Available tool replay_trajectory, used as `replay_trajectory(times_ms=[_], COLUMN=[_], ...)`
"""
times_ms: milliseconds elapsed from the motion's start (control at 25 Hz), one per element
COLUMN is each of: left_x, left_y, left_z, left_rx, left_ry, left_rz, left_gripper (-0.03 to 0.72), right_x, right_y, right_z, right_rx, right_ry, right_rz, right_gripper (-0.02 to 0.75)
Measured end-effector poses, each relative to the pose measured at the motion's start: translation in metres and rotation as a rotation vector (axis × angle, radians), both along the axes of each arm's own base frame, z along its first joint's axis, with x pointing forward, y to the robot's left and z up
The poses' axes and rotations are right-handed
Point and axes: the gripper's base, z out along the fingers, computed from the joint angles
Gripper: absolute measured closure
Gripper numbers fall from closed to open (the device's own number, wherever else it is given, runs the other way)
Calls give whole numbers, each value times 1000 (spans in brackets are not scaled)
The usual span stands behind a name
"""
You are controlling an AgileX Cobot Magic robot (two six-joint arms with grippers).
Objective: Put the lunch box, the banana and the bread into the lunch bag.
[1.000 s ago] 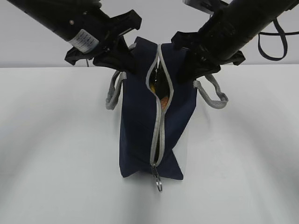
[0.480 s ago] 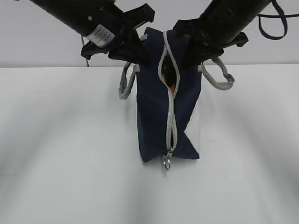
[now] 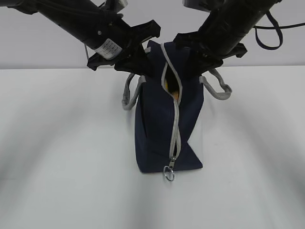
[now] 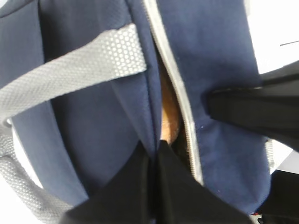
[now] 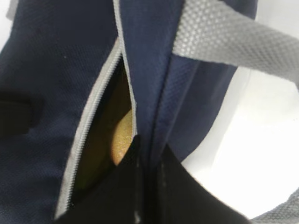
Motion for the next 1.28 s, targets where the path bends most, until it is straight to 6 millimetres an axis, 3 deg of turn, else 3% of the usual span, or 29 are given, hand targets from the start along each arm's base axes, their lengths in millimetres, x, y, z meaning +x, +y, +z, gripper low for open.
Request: replay_trajectory(times_ms=[160, 240, 400, 480, 560, 840, 1000, 1280], left_x=[0, 0, 0, -1, -4, -22, -34, -69], left_y=[0, 0, 0, 0, 1, 12, 20, 36], left_z=[0, 0, 0, -1, 2, 41, 60, 60], left_rx=[0, 0, 1, 5, 10, 36, 57, 76], left_ry=[-1, -2, -2, 9, 8, -125, -184, -214], left_rz=[0, 0, -4, -11, -32, -106, -130, -165], left_gripper=[683, 649, 403, 267, 209, 203, 216, 221], right_x=[2, 2, 1, -2, -5, -32, -59, -121], right_y=[1, 1, 2, 1, 1, -6, -14, -31], right_z=[-5, -5, -5, -2, 6, 45, 50, 23], right_rx=[-4, -3, 12, 12, 16, 48, 58, 64], right_ry=[18, 21, 35, 39, 22, -51, -80, -197], right_rz=[3, 3, 2, 7, 8, 12, -8, 43], right_gripper=[715, 616, 383, 333, 316, 308, 307, 306])
